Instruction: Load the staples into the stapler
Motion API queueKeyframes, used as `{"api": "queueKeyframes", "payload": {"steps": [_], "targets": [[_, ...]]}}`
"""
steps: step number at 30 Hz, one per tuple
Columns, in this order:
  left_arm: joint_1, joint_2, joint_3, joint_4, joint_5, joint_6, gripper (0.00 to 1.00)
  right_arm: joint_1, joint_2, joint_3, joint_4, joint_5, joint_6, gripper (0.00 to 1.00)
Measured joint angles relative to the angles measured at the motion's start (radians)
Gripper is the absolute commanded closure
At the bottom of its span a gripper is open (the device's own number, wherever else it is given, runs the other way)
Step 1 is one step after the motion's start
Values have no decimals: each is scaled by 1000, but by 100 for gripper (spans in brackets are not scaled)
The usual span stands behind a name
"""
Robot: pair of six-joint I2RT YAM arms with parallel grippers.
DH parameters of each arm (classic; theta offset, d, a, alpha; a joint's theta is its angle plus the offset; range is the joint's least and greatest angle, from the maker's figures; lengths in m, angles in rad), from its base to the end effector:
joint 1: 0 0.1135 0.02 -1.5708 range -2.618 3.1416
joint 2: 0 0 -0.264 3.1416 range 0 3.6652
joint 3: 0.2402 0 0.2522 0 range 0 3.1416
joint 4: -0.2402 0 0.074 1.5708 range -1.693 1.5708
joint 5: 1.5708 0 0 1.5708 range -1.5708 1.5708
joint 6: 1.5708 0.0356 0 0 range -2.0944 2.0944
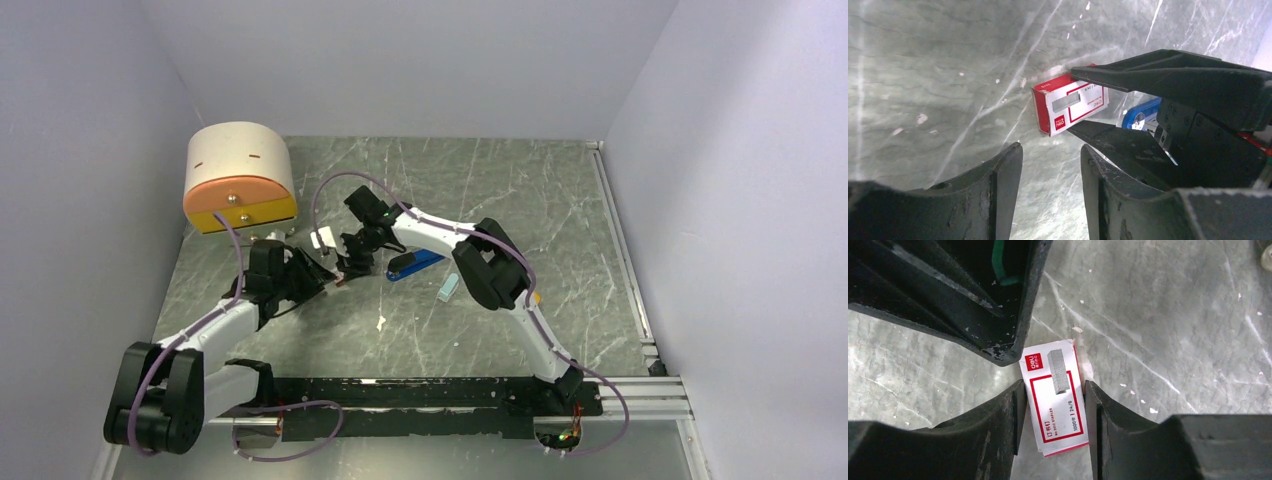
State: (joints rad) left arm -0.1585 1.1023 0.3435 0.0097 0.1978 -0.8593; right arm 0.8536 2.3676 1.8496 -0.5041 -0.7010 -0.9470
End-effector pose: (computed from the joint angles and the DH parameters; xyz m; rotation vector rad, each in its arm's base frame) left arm 0.1960 -0.0384 0.1499 -0.7319 2.3071 -0.7228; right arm 0.3140 0.3950 0.1425 -2.0651 1.3178 0.8579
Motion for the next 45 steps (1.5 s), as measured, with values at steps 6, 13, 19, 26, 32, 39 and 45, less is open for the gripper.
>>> {"api": "queueKeyframes", "payload": {"steps": [6,13,19,26,32,39,45], "targets": [[0,78,-26,121,79,-31,51,-15,-14,-32,17,-18,10,37],[1,95,-87,272,74,-44,66,-17,-14,-32,8,-32,21,48],[1,126,-127,368,64,-41,65,-17,-14,-34,6,-36,23,49],[1,153,-145,441,41,-21,69,-17,-14,-34,6,-36,24,49],[1,186,-145,480,33,-8,73,-16,-14,-32,5,-36,26,49],[2,250,-145,554,48,-10,75,-13,-14,-31,5,-32,29,49],[23,317,-154,657,103,-23,78,-2,-12,-30,18,-32,32,52]]}}
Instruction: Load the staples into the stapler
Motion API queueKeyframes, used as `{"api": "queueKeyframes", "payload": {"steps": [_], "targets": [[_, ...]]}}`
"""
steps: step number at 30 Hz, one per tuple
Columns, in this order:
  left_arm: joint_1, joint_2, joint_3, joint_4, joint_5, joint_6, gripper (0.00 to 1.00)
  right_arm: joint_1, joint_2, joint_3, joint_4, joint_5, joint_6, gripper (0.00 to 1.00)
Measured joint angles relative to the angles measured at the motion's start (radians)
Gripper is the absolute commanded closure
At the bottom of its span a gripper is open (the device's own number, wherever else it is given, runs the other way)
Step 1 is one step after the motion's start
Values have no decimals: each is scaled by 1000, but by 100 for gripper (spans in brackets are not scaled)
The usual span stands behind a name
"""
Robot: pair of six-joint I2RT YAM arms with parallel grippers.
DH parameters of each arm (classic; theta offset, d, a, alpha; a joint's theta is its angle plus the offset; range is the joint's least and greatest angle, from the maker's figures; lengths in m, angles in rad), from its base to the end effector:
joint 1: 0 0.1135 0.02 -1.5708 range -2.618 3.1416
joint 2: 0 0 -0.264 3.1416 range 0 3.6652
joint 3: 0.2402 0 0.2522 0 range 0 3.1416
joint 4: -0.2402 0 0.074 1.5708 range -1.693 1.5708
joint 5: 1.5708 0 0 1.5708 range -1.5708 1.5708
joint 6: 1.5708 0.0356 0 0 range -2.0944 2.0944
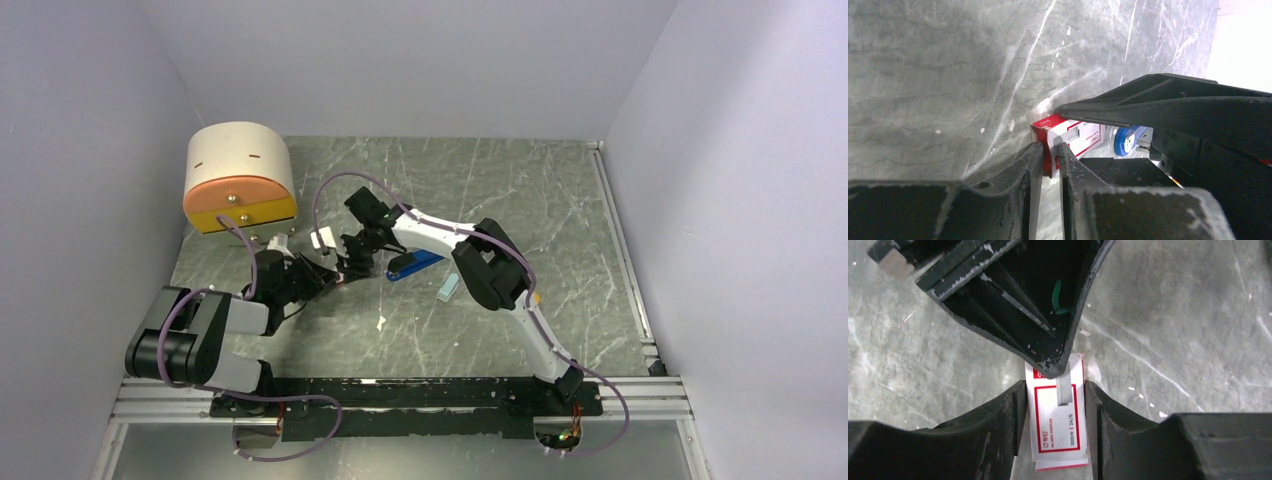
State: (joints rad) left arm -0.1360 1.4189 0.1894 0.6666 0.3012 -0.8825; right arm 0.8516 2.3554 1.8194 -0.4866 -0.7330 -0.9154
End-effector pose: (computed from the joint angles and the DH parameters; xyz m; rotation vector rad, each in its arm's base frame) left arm 0.2065 -0.0389 0.1061 -0.6421 2.1537 -0.8988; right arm 0.3116 0.3920 0.1411 -2.0446 1.3390 0.9104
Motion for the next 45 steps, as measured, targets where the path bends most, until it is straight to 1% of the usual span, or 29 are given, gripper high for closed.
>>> {"api": "queueKeyframes", "payload": {"steps": [5,8,10,13,14,16,19,23,27,34,36,38,39,42,45], "targets": [[23,33,-17,69,40,-13,81,16,4,0,34,6,21,55],[31,33,-22,76,47,-11,82,20,8,0,52,9,34,55],[37,29,-22,74,47,-6,82,20,11,0,64,5,44,49],[45,11,-22,50,46,-2,81,18,12,0,79,-1,77,30],[45,2,-21,37,46,0,80,15,12,0,84,-5,89,27],[47,-23,-20,5,43,5,77,7,6,-12,101,-20,107,24],[48,-43,-20,-24,41,11,74,-20,-30,-51,95,-26,101,23],[48,-40,-20,-33,42,12,78,-52,-59,-55,65,-5,63,26],[49,-23,-18,-20,50,11,79,-55,-60,-54,22,10,26,32],[50,2,-16,12,63,10,80,-35,-54,-52,-13,7,-2,32],[50,3,-16,14,63,10,80,-28,-45,-47,-14,8,-6,36],[50,4,-16,17,64,11,79,-23,-34,-40,-13,11,-5,45],[50,5,-16,18,64,11,79,-20,-29,-38,-11,10,-2,47],[51,5,-16,18,68,11,80,-15,-26,-35,5,20,14,52],[54,9,-14,18,77,11,80,-13,-24,-36,26,26,32,54]]}}
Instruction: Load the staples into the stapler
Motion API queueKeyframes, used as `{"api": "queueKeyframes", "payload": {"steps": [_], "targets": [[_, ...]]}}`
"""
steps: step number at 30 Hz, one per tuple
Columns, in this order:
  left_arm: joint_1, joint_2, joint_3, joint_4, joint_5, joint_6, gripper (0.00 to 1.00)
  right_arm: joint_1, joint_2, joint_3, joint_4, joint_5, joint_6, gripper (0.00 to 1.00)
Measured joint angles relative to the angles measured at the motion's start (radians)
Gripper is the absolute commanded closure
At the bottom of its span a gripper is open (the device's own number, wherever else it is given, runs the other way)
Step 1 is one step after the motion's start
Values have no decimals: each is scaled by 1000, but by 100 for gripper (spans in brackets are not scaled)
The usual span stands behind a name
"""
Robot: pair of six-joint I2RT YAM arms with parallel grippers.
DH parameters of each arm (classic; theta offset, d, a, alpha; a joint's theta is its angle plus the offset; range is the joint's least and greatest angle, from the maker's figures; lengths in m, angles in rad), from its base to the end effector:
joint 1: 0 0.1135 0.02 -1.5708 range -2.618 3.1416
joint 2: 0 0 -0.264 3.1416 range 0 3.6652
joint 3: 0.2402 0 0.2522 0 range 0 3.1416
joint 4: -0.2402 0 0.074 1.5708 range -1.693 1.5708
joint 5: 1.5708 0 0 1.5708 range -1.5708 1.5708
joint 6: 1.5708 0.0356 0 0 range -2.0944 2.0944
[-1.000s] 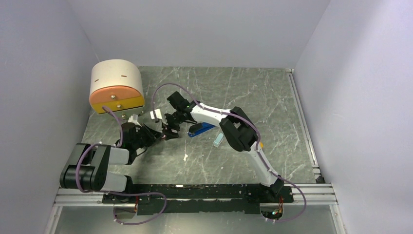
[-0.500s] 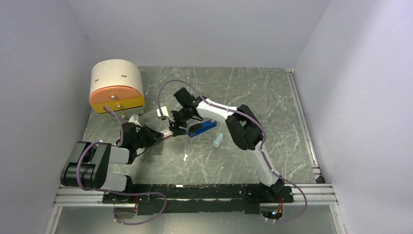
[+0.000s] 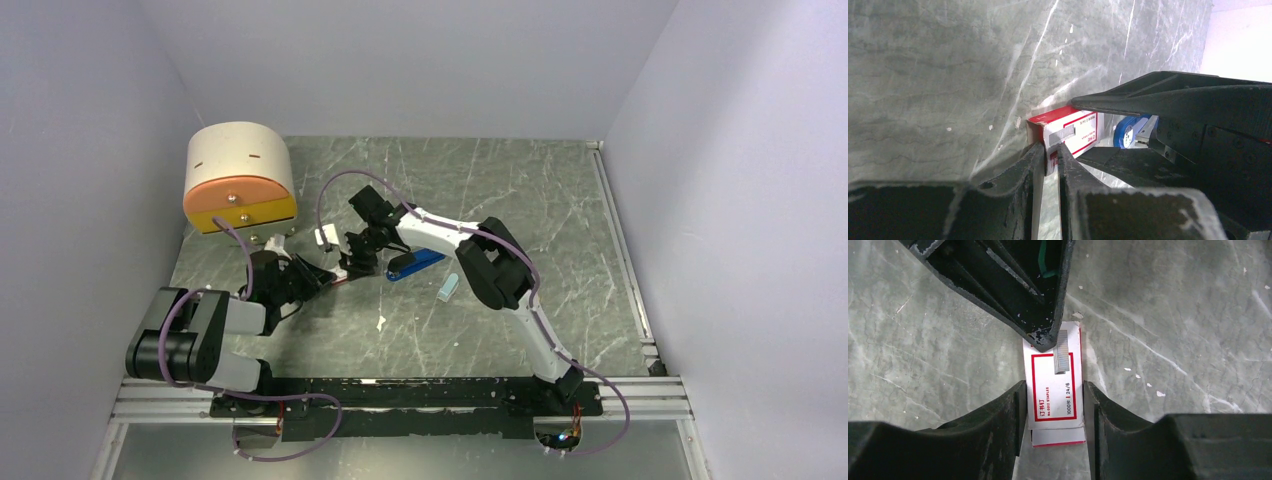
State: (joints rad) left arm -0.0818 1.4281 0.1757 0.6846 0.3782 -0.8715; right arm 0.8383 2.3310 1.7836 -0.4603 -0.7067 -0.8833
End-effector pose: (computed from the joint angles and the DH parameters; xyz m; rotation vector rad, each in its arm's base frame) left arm 0.2046 -0.0300 0.1034 -0.6439 2.1555 -0.9433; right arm 0.3147 0.3844 0.1431 -2.0128 1.3881 0.8806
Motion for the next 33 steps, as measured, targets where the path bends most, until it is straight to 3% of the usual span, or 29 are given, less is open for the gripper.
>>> {"api": "queueKeyframes", "payload": {"steps": [8,14,19,25,33], "targets": [[6,43,1,50,32,-5,77,2,3,0,11,-2,19,55],[8,45,1,52,33,-5,79,3,1,-28,91,-6,70,36],[8,14,1,11,9,-4,73,-12,-25,-90,187,-16,159,28],[9,-20,1,-27,-8,-3,66,-72,-109,-174,235,-21,206,32],[11,-19,7,-39,-9,3,73,-88,-118,-117,118,-46,124,32]]}}
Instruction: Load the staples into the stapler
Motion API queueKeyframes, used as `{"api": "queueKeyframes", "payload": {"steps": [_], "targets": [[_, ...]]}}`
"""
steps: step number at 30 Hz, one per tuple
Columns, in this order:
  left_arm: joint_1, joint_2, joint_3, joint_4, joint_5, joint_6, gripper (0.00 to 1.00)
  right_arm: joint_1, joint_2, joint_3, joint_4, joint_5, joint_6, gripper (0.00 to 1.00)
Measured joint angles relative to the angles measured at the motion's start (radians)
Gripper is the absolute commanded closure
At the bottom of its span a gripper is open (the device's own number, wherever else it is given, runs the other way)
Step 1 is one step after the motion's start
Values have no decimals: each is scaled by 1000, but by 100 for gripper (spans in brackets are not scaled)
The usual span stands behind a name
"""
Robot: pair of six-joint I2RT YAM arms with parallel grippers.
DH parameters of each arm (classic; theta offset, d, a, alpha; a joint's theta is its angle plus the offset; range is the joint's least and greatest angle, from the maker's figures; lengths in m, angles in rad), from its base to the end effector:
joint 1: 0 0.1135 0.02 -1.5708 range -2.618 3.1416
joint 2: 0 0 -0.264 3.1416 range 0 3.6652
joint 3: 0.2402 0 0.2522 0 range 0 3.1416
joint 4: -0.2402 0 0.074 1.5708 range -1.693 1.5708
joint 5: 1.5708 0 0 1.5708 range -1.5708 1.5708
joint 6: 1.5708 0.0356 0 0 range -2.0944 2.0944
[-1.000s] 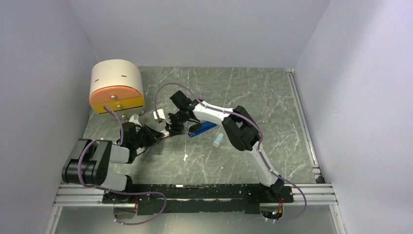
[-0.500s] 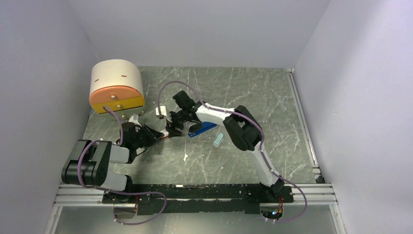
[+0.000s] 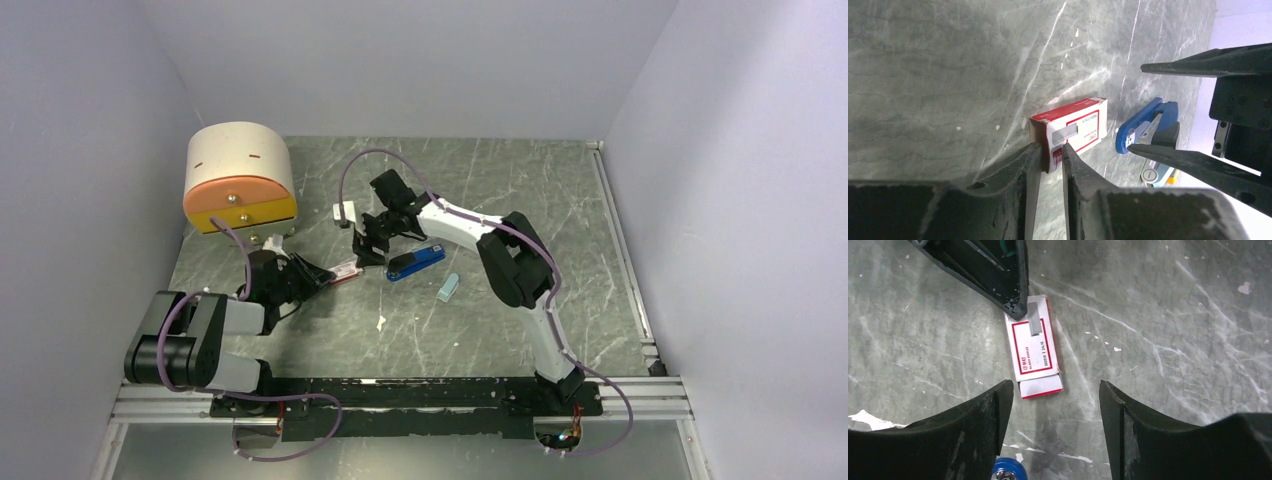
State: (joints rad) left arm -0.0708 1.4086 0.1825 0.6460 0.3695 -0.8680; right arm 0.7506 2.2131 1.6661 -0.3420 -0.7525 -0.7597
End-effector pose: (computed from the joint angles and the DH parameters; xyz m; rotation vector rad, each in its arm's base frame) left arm 0.2048 -0.0274 0.1050 -0.6630 2.1590 -0.9237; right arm 0.3356 0.3463 0.1711 -1.8208 1.4617 0.9098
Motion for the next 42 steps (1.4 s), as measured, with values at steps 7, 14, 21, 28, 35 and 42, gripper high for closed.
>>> {"api": "queueKeyframes", "payload": {"steps": [7,14,21,28,35,42], "targets": [[2,16,0,13,1,1,75,18,20,24,-57,-2,-54,31],[2,20,1,17,2,1,77,37,85,70,-120,45,-100,34],[2,20,3,14,2,2,75,41,97,114,-179,65,-143,39],[2,20,4,15,2,8,71,41,138,194,-278,83,-193,44],[2,4,4,6,1,9,65,41,141,206,-307,91,-211,49],[2,-15,4,-9,0,15,59,42,141,205,-311,89,-212,46]]}}
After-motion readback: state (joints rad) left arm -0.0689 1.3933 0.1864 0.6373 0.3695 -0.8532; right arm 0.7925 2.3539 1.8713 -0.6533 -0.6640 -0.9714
